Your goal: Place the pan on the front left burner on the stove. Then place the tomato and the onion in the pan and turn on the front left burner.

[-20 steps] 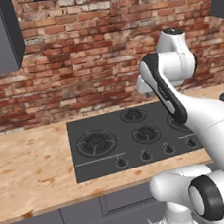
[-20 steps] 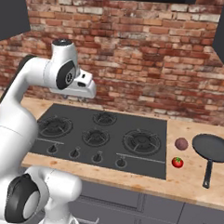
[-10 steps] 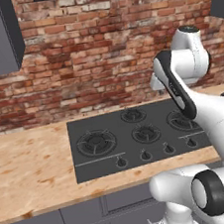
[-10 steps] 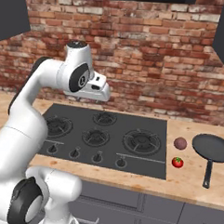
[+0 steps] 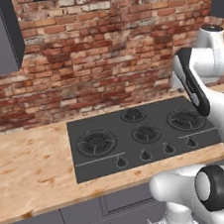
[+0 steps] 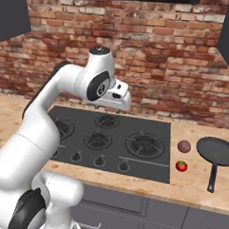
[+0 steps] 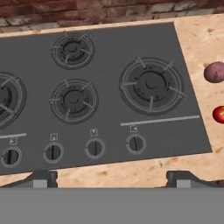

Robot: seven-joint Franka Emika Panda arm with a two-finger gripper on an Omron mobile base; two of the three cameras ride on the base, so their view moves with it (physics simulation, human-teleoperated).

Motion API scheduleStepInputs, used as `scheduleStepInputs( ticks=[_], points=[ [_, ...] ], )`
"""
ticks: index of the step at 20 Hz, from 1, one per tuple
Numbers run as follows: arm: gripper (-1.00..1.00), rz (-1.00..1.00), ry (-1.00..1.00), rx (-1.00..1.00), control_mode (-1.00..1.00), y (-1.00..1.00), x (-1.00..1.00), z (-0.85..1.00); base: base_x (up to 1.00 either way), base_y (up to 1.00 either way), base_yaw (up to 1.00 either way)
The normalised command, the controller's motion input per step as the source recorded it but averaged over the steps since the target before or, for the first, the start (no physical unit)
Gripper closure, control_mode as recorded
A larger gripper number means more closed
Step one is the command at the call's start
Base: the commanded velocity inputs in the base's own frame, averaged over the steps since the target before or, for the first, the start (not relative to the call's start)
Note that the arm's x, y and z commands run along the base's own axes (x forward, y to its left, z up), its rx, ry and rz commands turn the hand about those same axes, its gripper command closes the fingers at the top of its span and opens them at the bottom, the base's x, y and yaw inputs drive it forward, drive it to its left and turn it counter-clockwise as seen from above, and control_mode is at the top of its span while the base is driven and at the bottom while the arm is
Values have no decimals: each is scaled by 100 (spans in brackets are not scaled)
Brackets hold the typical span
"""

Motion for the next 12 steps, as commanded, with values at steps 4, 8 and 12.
scheduleStepInputs(
  ticks=[4,8,12],
  points=[
    [-100,-2,0,0,-100,-61,-19,-8,0,0,0],
    [-100,-6,0,0,-100,-65,-16,-5,0,0,0],
    [-100,-7,0,0,-100,-72,-5,-4,0,0,0]
  ],
)
